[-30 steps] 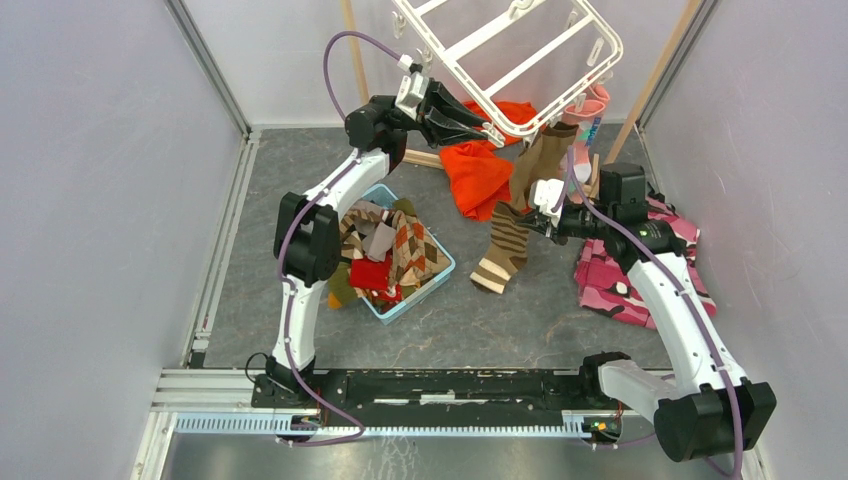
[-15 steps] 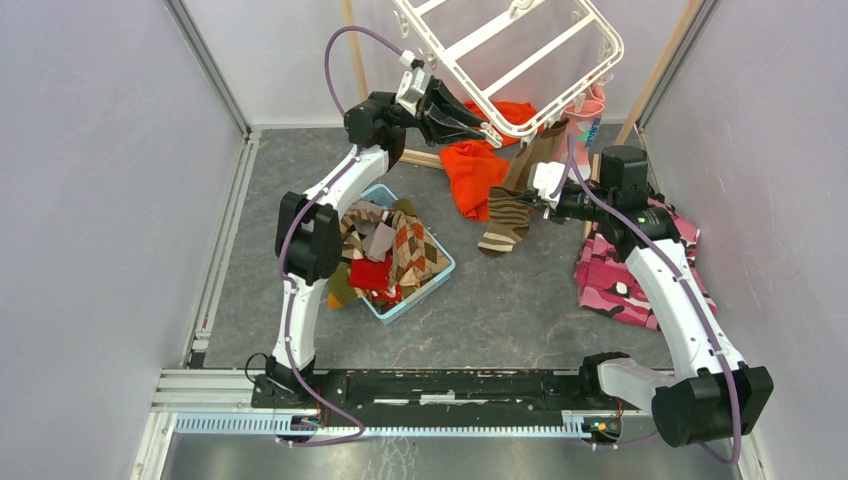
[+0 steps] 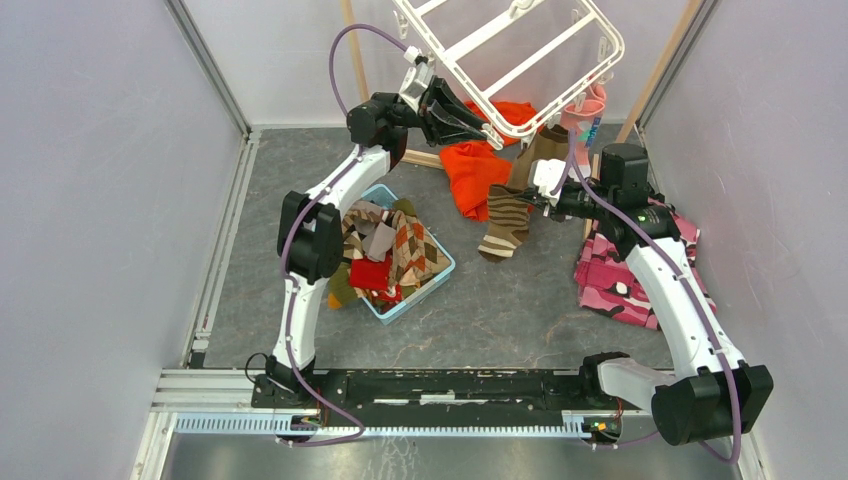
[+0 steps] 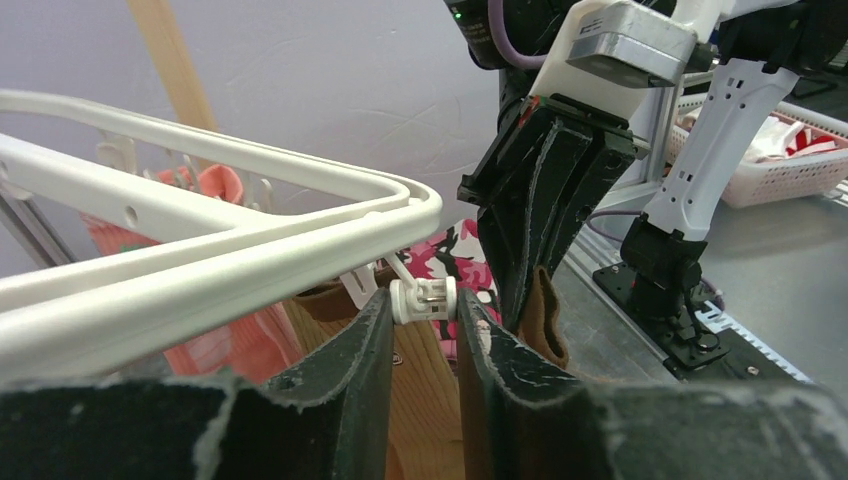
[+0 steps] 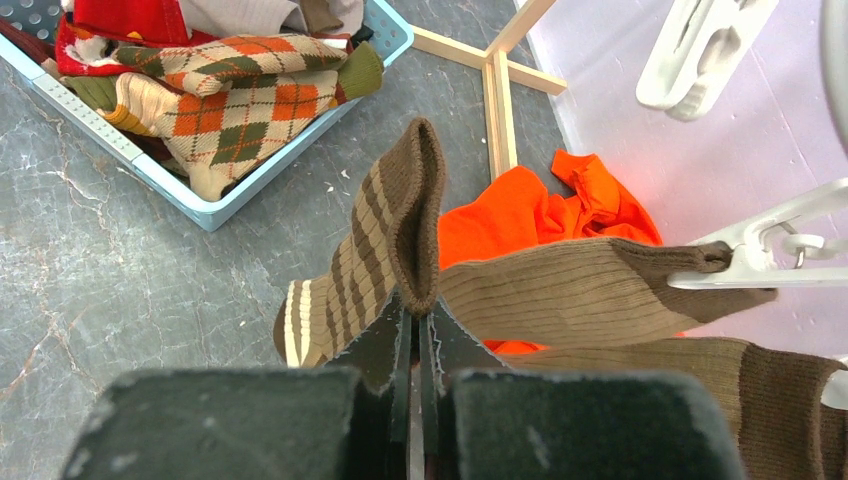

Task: Clip the socks to the hanger
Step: Open the clamp at the hanger.

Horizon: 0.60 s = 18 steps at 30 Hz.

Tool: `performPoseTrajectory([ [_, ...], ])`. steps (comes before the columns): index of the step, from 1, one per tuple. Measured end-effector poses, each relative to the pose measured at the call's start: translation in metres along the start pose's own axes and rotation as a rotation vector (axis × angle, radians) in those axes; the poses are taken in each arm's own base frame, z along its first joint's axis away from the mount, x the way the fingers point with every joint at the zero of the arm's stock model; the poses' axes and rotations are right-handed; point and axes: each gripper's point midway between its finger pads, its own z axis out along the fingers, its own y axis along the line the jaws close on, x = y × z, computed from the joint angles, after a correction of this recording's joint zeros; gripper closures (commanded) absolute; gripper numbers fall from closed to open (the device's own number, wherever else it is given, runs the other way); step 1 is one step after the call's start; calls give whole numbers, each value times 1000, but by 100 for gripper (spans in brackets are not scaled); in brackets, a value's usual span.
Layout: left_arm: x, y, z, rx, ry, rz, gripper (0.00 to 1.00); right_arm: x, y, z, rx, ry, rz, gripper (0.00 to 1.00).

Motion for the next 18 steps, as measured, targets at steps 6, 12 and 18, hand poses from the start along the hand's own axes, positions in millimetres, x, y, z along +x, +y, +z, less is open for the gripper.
performPoseTrajectory([
  [6,12,1,4,2,-13,-61,56,0,0,0,0,0,2,100],
  [12,15,-2,9,11,-18,-87,50,0,0,0,0,0,5,100],
  [18,15,-3,10,11,-20,-104,40,1,-1,-1,4,2,7,100],
])
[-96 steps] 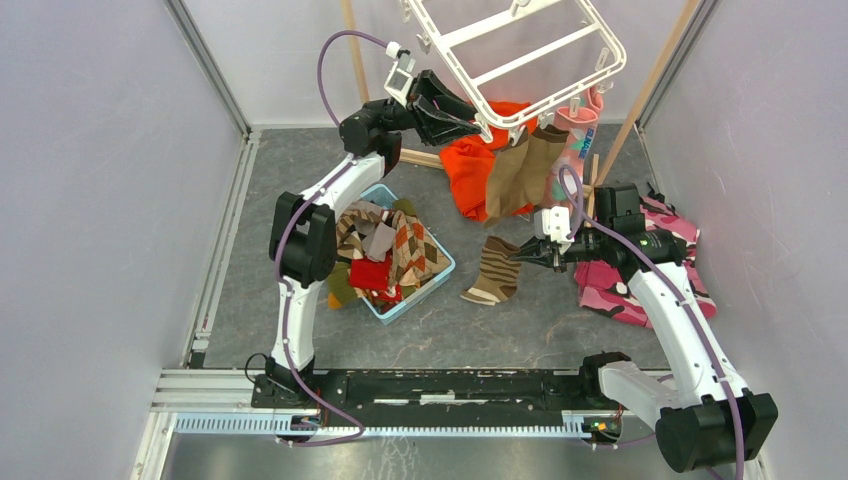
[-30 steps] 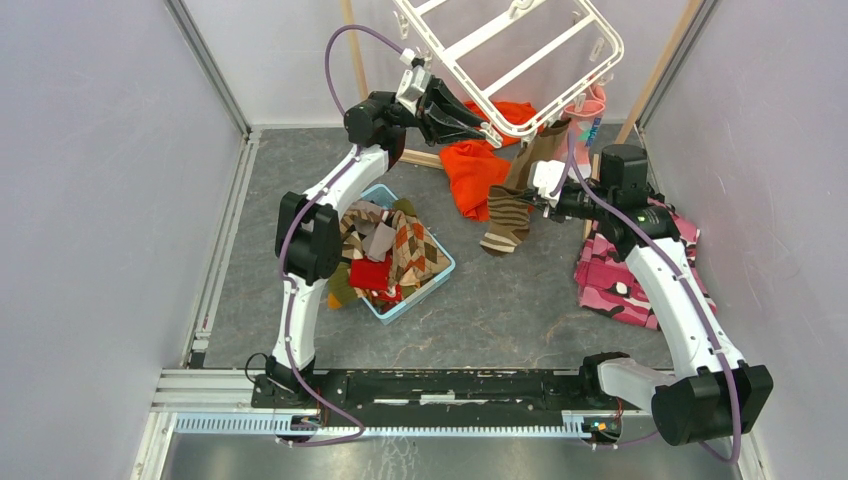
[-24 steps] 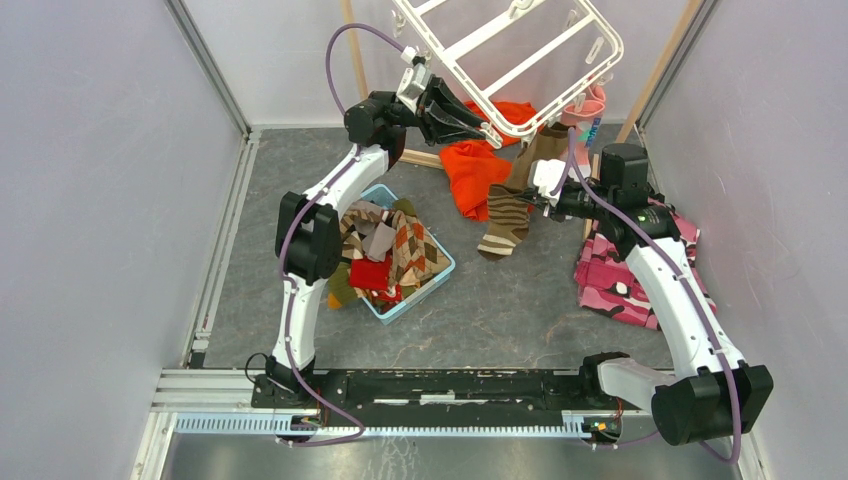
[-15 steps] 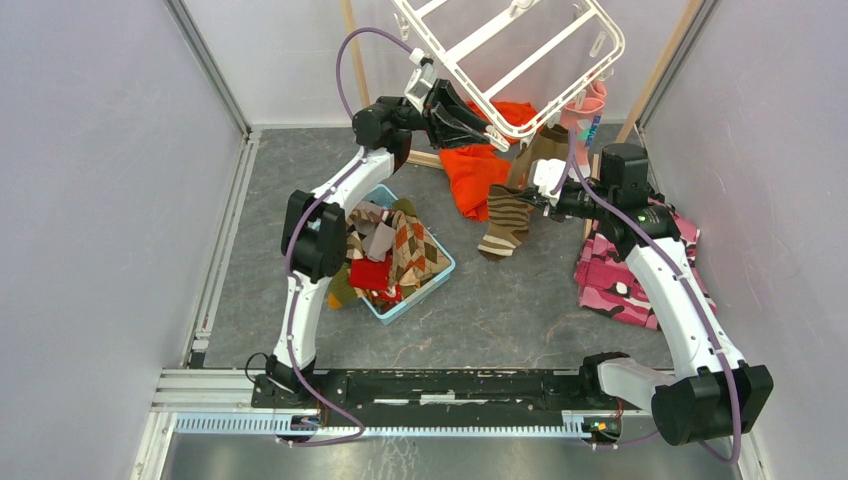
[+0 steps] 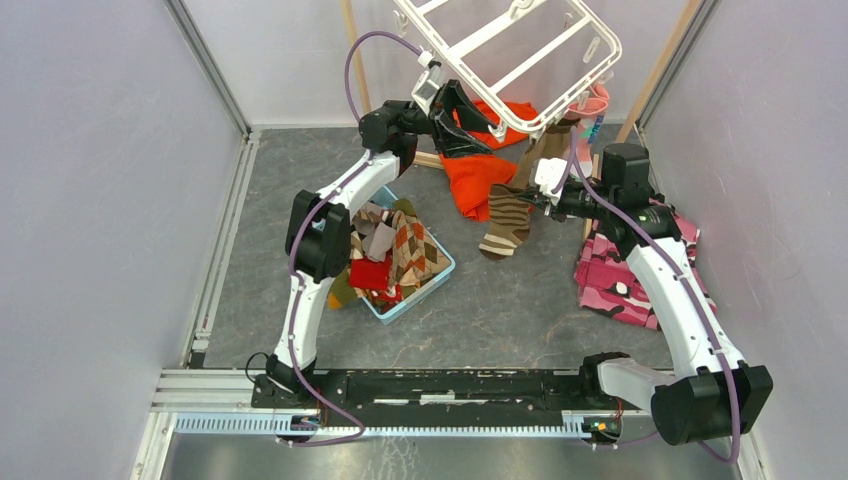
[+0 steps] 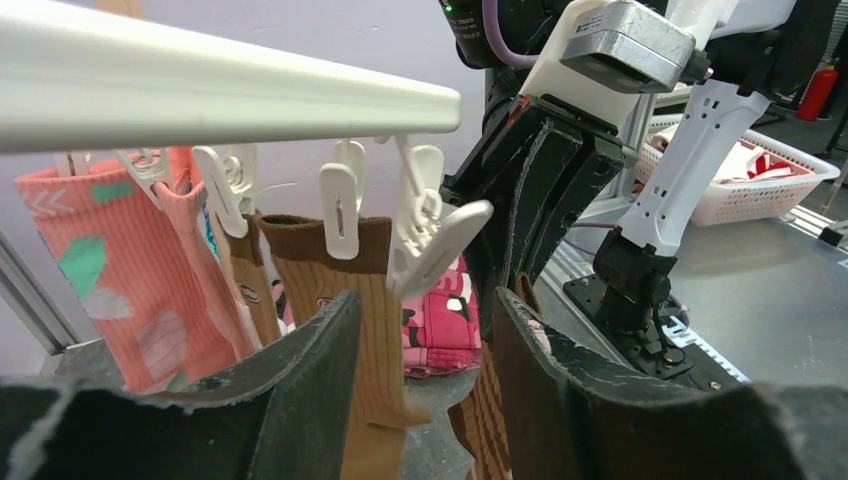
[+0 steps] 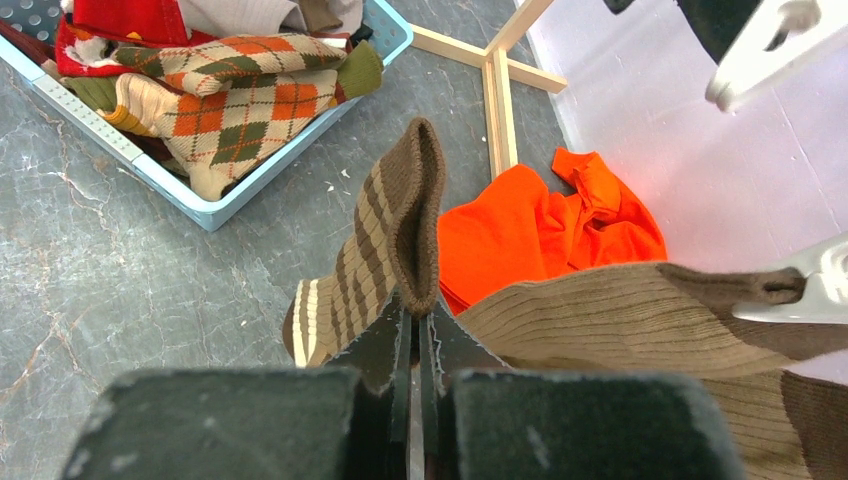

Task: Clip the socks to the hanger
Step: Open the clamp at the hanger.

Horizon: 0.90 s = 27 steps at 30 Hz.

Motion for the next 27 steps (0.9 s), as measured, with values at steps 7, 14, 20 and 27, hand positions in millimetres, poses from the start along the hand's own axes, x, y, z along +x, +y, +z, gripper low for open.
performPoseTrajectory([
  [7,1,0,0,-2,-5,-2,30,1,-1,-1,4,1,5,100],
  [14,2,0,-1,-7,-12,-4,29,1,-1,-2,4,-3,6,100],
  [20,-3,4,0,-27,-51,0,22,0,-1,-2,0,-7,7,100],
  [27,1,8,-2,-50,-76,-23,24,0,-1,-2,-1,-10,7,100],
])
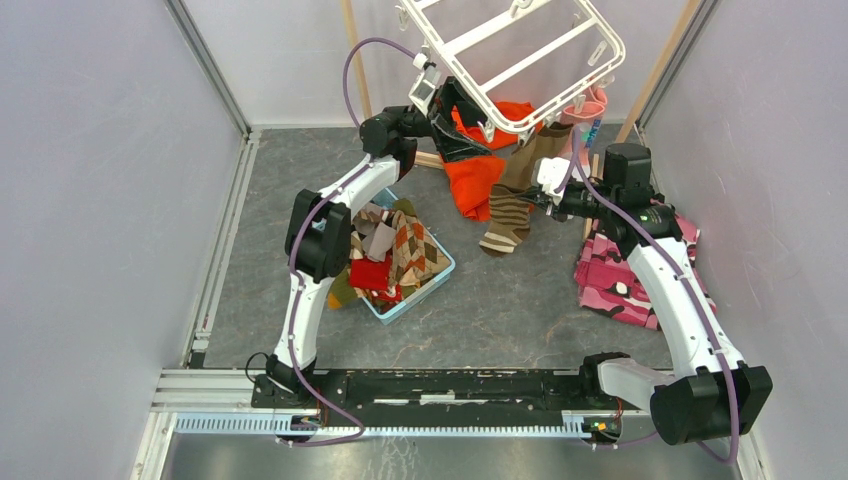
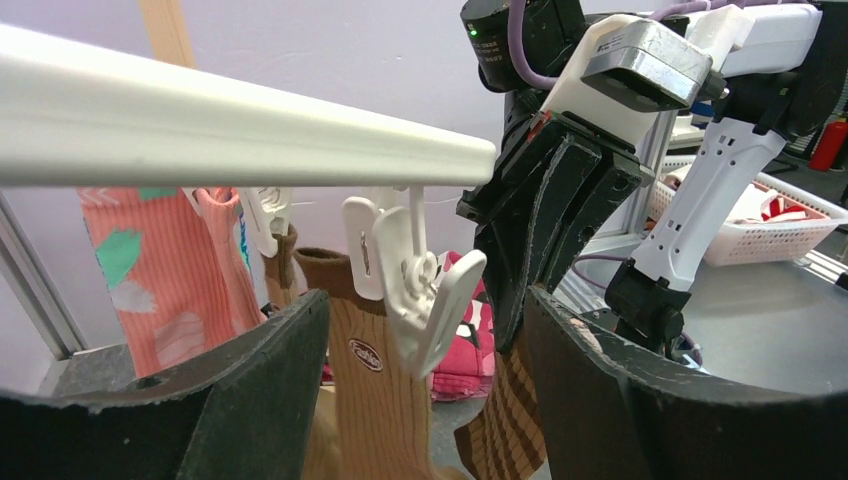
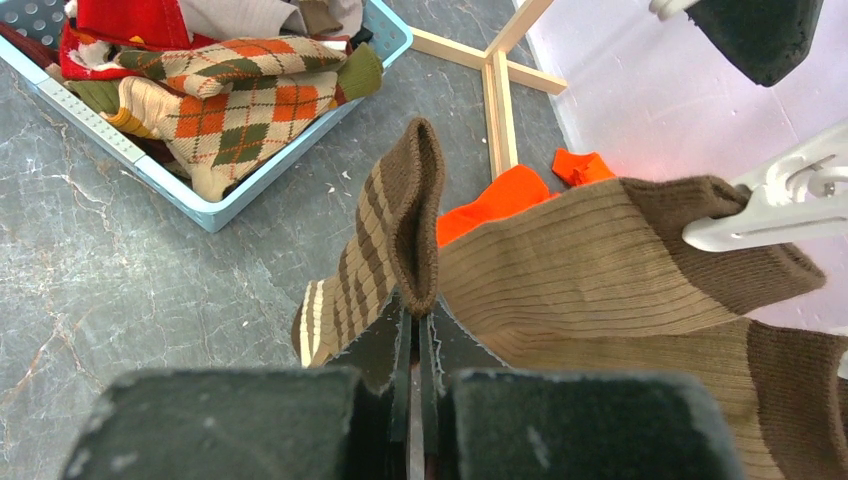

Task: Clip the socks to the hanger
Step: Open the clamp at the hanger.

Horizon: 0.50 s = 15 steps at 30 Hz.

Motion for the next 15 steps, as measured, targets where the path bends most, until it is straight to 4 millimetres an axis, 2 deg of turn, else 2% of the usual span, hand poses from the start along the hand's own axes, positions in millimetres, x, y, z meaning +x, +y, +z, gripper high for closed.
performPoseTrajectory([
  [5,-3,-1,1,-1,-10,-3,25,0,0,0,0,0,1,100],
  [10,-14,-3,4,6,-30,11,26,0,-1,-1,2,1,1,100],
  [15,-21,-6,6,15,-38,19,31,1,-1,-1,2,1,2,100],
])
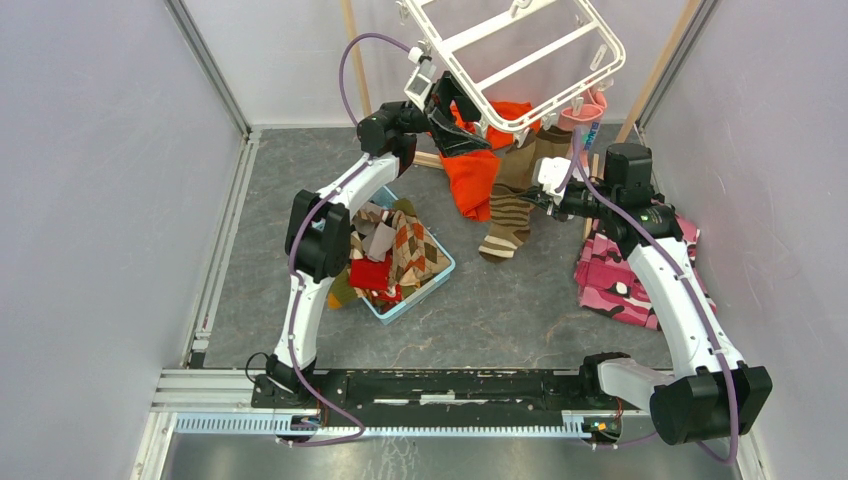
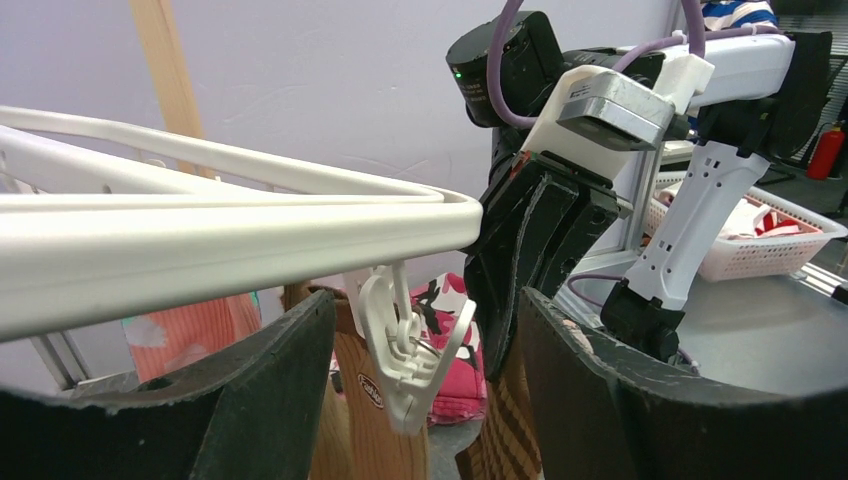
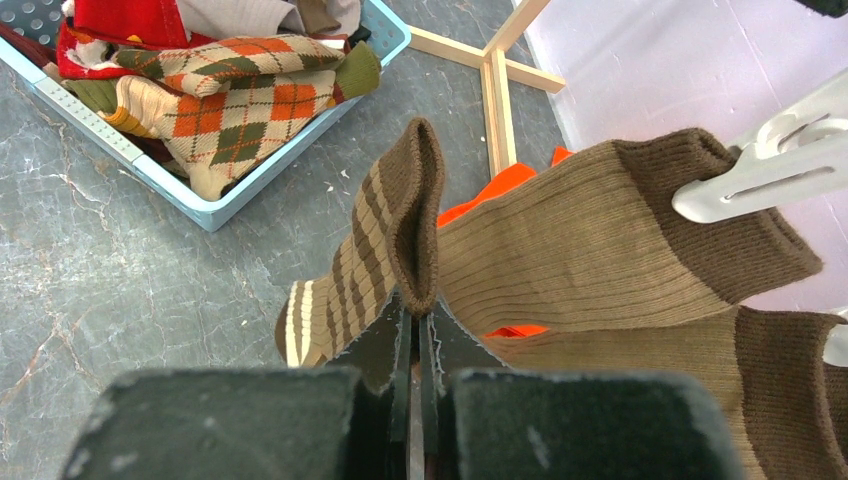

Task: Clip the socks to the hanger
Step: Open the clamp at the hanger.

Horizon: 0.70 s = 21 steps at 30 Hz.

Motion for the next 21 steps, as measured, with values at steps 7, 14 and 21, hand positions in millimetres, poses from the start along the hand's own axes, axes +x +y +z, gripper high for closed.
performPoseTrajectory([
  [7,-3,-2,1,5,-4,-14,31,0,0,0,-2,-2,0,100],
  [14,-11,-4,3,10,-16,-22,30,0,0,0,-2,-3,0,100],
  [21,-14,-4,4,5,-30,-26,34,-1,0,0,-2,-3,0,100],
])
